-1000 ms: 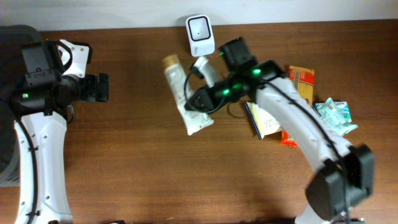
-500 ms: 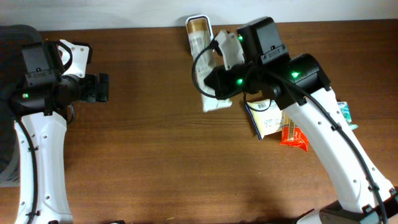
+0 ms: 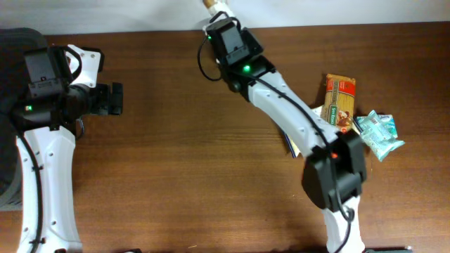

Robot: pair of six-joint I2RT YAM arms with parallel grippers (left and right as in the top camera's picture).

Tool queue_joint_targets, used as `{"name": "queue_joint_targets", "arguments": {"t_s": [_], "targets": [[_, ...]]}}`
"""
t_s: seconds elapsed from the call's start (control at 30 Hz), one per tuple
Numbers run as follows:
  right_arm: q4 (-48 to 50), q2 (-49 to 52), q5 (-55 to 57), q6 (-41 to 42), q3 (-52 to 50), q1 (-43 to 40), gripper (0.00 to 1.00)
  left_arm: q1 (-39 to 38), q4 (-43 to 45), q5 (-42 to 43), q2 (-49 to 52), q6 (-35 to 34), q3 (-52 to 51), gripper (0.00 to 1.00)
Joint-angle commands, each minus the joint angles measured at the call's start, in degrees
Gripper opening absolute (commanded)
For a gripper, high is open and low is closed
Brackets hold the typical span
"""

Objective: Scan the item barcode

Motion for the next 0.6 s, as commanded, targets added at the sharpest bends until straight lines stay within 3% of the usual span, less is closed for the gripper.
{"name": "queue_joint_targets", "arguments": {"t_s": [0.0,0.17,0.33,0.57], "targets": [[9.38,4.24,3.91,-4.7,1.27,-2.21,0.04,0.24,0.04,0.42,-0.94,0.7,0.28,0.99],[25.55,11.91,3.23,-6.27,1.27,-4.63,0.04,0.24,0.04,0.42,-0.94,0.7,0.28,0.99],[26.18,18.29,3.72,-6.64,1.25,-4.63,0.04,0.24,0.04,0.42,-0.94,0.7,0.28,0.99],[27.12,18.93,5.22,-6.64,1.27,-4.48,0.04,0.24,0.04,0.42,-0.94,0.7,0.28,0.99]]}}
